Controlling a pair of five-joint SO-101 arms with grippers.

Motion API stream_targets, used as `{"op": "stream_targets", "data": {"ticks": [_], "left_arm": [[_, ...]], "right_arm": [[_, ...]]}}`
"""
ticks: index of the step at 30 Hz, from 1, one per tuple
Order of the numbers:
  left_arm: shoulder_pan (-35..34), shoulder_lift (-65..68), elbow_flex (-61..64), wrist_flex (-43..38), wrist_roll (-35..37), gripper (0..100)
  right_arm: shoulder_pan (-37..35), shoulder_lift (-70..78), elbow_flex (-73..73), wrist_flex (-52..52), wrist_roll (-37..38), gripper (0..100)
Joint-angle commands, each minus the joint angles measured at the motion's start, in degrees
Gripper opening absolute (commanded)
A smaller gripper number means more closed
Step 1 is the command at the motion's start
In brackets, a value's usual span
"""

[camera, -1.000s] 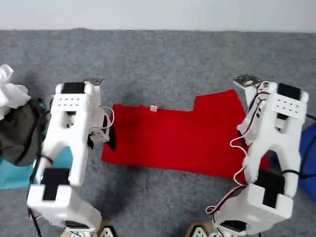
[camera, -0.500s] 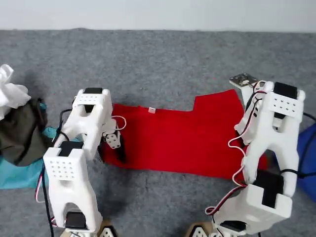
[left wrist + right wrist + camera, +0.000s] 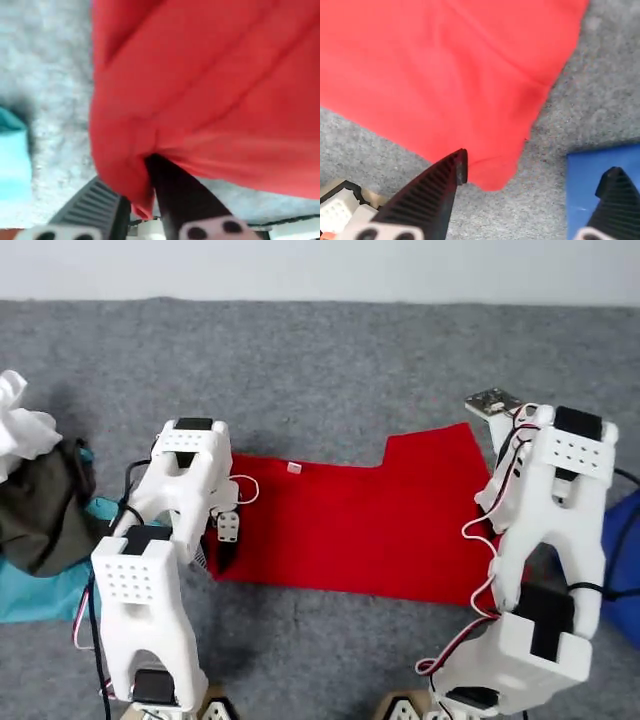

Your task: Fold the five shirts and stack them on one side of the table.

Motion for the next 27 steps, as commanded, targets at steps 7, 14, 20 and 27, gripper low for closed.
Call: {"op": "stream_targets", "data": {"ticks": [7, 14, 20, 27], "left_arm": [[-4.4, -0.6, 17.5, 1.3, -11.3, 1], [-9.1, -12.3, 21.1, 1.3, -14.9, 1], [-9.1, -24.5, 24.5, 1.3, -19.9, 1], [-9.5, -31.4, 30.4, 1.2, -25.5, 1]], "right_arm": [[-0.5, -2.6, -2.7, 0.5, -0.6, 39.7], [-5.3, -2.2, -2.6, 0.2, -0.6, 39.7], [-11.5, -2.2, -2.6, 0.0, -0.6, 39.7], [-14.8, -2.1, -2.6, -0.1, -0.6, 39.7]]}}
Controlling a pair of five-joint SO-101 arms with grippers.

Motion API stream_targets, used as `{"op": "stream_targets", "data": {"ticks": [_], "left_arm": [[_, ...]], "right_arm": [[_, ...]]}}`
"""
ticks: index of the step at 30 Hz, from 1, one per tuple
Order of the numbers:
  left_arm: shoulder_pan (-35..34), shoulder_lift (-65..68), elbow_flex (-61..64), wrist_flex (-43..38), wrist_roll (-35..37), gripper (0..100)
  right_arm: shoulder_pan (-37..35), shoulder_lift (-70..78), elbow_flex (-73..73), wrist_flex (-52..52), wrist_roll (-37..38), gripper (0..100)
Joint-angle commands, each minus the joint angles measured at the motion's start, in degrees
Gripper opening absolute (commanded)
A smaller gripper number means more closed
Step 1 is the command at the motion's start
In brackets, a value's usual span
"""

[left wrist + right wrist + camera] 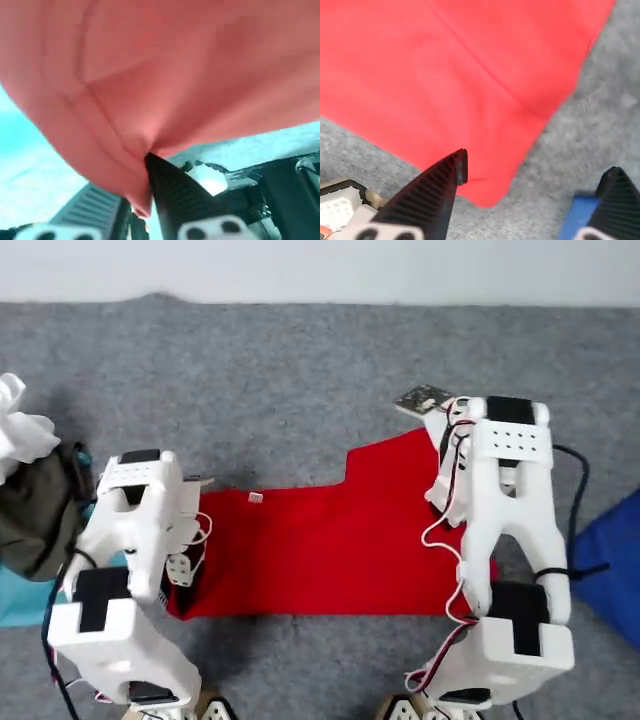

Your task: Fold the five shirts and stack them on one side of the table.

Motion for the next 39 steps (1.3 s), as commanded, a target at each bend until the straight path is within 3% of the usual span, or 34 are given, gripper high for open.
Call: {"op": "stream_targets", "data": {"ticks": [1, 7, 10, 16, 21, 29, 35, 39], "left_arm": [[-0.8, -3.9, 0.5, 1.8, -2.2, 1], [-1.0, -3.9, 0.2, 1.8, 0.5, 3], [-1.0, -4.4, -0.1, 1.9, 5.4, 11], [-1.0, -4.4, -2.1, 1.9, 5.5, 28], [-1.6, -4.5, -4.5, 1.9, 5.5, 29], [-13.0, -4.5, -23.1, 1.9, 5.4, 29], [-15.6, -4.4, -26.4, 1.8, 5.4, 29], [-15.6, -4.4, -26.5, 1.8, 5.4, 29]], "right_arm": [[-1.5, -2.0, -2.6, -0.3, -0.6, 39.7], [-2.0, -2.0, -2.8, -1.8, -0.6, 39.7], [-1.9, -2.0, -2.8, -3.3, -0.6, 39.7], [-2.0, -1.9, -2.5, -7.8, -0.6, 39.8], [-2.0, 3.0, -2.9, -12.0, -0.6, 39.8], [-2.2, 8.3, -9.1, -17.1, -1.0, 39.7], [-5.2, 12.6, -16.4, -17.3, -0.7, 39.7], [-5.9, 19.7, -20.7, -17.2, -0.9, 32.2]]}}
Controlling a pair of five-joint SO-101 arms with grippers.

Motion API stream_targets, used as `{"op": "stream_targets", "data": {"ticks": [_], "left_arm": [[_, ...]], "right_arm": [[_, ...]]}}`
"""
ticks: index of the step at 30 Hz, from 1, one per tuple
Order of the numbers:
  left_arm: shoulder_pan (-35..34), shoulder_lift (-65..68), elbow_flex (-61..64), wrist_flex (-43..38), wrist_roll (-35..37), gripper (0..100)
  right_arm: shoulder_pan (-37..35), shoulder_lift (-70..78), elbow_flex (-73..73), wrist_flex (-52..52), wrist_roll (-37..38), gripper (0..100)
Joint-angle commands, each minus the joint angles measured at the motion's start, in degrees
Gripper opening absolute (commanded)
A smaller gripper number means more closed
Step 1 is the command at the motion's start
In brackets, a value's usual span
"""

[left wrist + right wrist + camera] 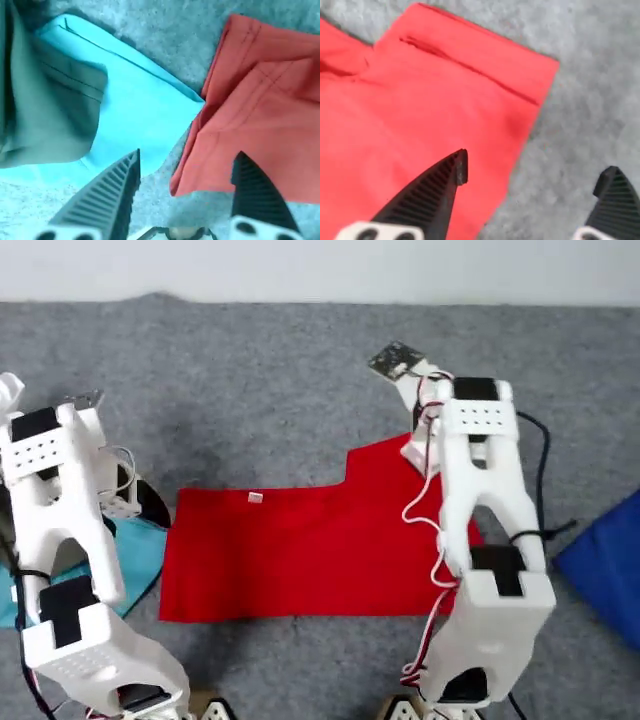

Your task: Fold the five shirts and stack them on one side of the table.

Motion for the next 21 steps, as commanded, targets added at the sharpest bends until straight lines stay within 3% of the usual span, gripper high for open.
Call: {"op": "stream_targets", "data": {"ticks": [1, 6, 12, 21], "left_arm": [[-0.2, -2.6, -1.9, 1.8, 0.7, 29], [-0.3, -2.6, -1.8, 1.8, 0.8, 29], [4.7, -2.1, -1.9, -0.1, 0.6, 29], [20.3, 2.5, -2.1, -8.4, 0.6, 31]], "right_arm": [[-0.4, 3.9, -6.2, -0.4, -0.4, 29.0], [-0.2, 6.8, -11.6, 1.5, -0.3, 17.1], [-0.5, 7.0, -12.4, 1.5, -0.4, 28.4], [-1.8, 7.0, -12.4, 5.7, -0.2, 24.1]]}}
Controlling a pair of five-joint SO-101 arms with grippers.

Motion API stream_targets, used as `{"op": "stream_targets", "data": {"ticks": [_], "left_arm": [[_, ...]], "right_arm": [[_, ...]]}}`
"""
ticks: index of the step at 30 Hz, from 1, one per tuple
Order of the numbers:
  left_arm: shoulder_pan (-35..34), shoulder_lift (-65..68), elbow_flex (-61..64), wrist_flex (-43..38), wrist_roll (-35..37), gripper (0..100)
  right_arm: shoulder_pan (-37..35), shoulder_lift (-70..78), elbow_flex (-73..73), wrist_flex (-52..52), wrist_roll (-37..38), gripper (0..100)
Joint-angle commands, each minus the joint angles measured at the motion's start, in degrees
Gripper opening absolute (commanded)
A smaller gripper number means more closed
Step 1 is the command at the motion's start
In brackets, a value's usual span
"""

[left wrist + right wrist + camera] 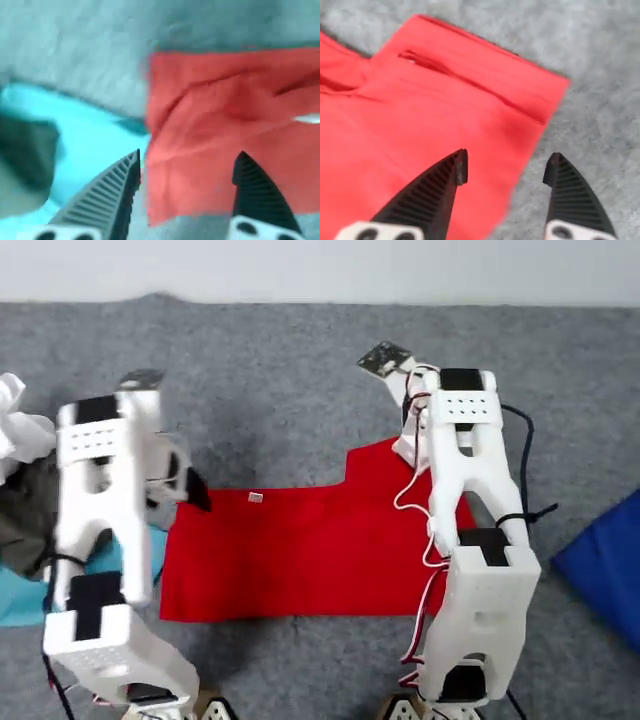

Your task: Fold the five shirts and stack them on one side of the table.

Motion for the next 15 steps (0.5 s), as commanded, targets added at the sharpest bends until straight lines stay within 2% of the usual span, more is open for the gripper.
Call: {"op": "stream_targets", "data": {"ticks": [1, 7, 15], "left_arm": [[7.7, 4.4, -2.0, -1.2, 0.6, 32], [15.1, 14.8, -2.1, 3.5, 0.8, 33], [16.9, 11.2, -2.1, 1.5, 0.9, 33]], "right_arm": [[-0.4, -0.2, -3.0, 0.9, -0.3, 24.2], [-0.5, -0.2, -3.0, 0.9, -0.4, 24.2], [-0.5, -0.2, -3.0, 0.9, -0.4, 24.2]]}}
